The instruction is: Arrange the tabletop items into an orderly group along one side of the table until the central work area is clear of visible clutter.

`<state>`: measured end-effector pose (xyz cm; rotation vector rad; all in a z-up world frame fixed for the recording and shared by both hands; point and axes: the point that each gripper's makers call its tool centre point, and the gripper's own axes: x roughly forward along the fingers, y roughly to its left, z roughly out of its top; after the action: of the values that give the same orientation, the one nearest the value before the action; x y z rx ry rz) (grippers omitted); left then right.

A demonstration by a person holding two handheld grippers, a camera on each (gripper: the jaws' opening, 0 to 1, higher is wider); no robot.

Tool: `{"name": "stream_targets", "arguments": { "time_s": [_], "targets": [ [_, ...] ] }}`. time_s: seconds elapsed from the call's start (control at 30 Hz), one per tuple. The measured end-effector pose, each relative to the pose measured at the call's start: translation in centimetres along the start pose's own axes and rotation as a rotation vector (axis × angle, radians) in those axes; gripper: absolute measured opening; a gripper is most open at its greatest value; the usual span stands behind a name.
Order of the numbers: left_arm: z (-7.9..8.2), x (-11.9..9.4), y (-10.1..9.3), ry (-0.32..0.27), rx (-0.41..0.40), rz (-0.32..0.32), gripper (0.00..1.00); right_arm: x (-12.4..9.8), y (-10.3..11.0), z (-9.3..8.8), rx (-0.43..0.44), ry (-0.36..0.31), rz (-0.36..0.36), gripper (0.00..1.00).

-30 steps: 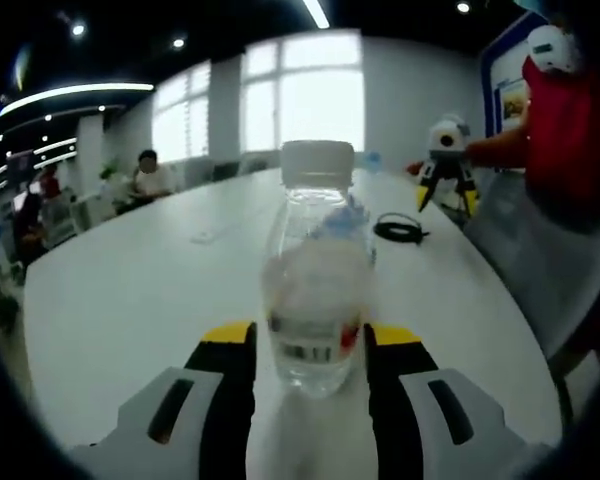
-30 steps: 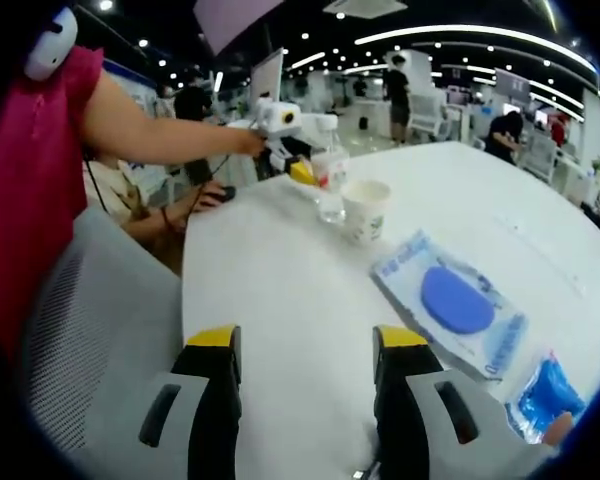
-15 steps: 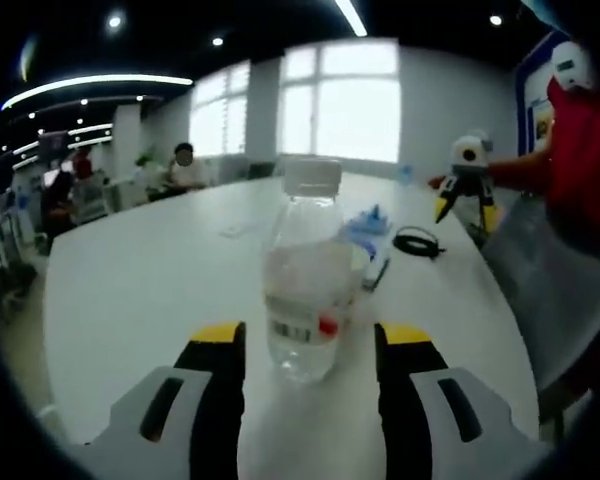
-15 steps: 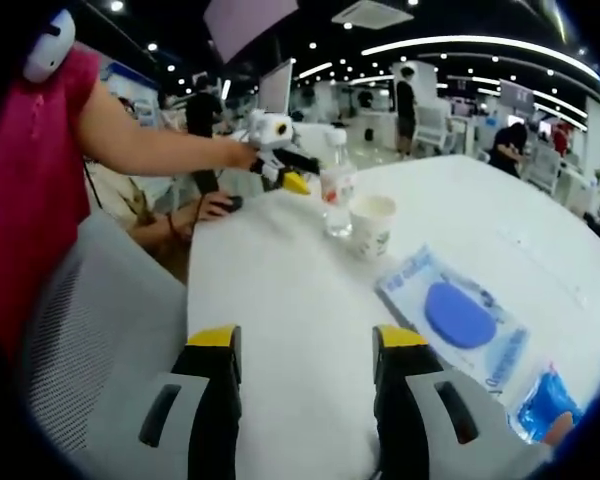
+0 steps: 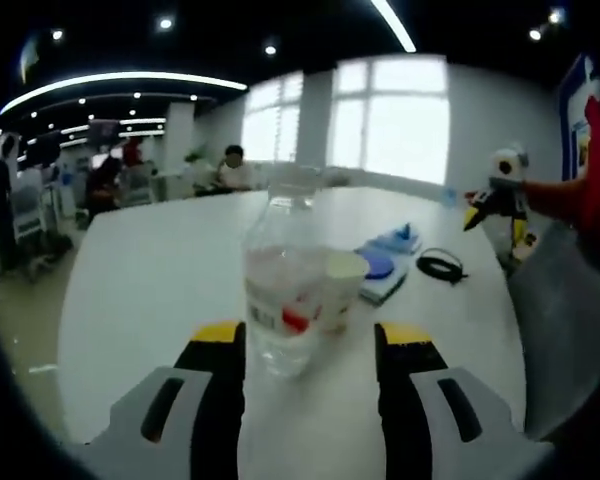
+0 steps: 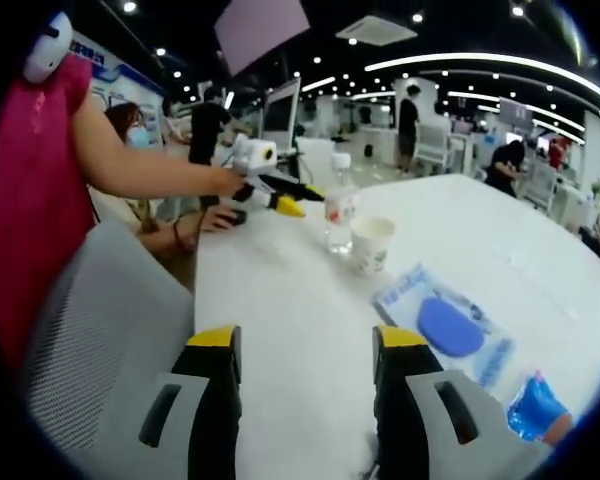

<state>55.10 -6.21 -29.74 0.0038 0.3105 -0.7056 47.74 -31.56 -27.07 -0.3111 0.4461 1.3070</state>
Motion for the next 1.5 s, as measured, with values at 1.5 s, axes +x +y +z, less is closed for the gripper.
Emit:
{"name": "stream_targets", "arguments": {
  "time_s": [1.5],
  "targets": [
    [4.9, -1.6, -18.9, -0.026, -0.097, 0.211, 0.49, -14.6, -3.1, -4.0, 0.204, -0.096, -0.540, 0.53]
  ]
}}
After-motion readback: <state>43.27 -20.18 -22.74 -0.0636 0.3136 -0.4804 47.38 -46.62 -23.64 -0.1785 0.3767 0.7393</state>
